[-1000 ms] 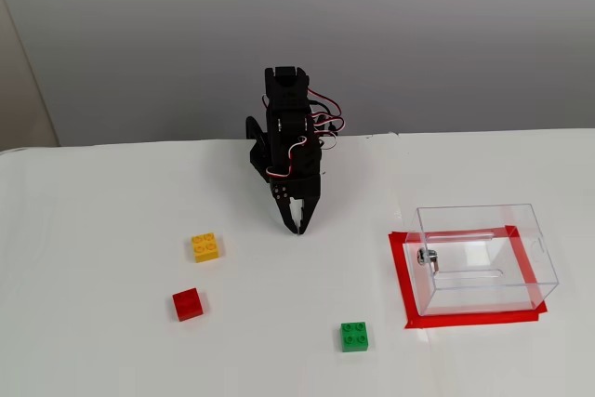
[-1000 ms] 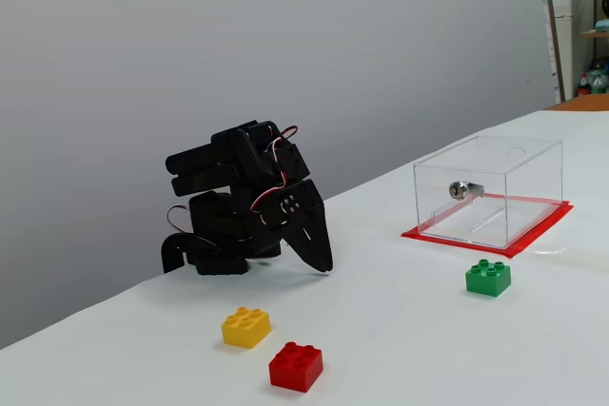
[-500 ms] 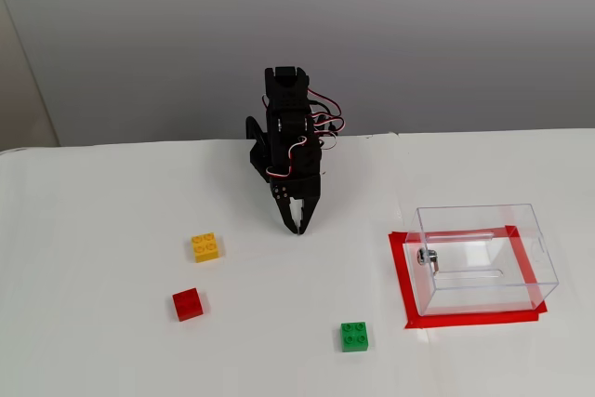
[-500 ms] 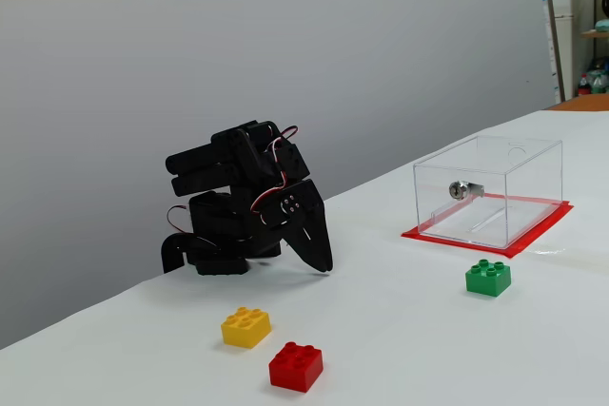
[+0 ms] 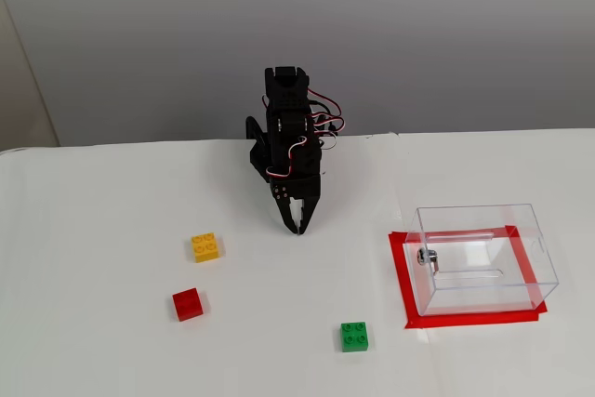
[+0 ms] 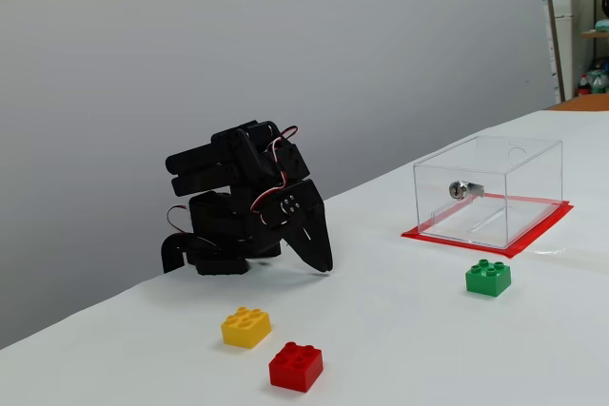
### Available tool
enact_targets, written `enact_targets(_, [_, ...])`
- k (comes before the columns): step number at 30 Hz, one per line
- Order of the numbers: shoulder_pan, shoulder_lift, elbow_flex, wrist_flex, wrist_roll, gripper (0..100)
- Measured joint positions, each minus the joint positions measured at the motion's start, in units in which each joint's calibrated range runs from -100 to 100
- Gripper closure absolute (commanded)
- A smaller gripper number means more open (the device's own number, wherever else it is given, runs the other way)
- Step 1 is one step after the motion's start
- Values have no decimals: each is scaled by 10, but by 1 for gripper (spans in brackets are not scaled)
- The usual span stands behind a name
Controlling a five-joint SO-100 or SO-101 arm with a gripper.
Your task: Pick the green lego brick and place it into the transparent box
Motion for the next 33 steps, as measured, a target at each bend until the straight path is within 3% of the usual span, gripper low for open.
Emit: enact_targets(33, [0,15,-31,-3,0,98])
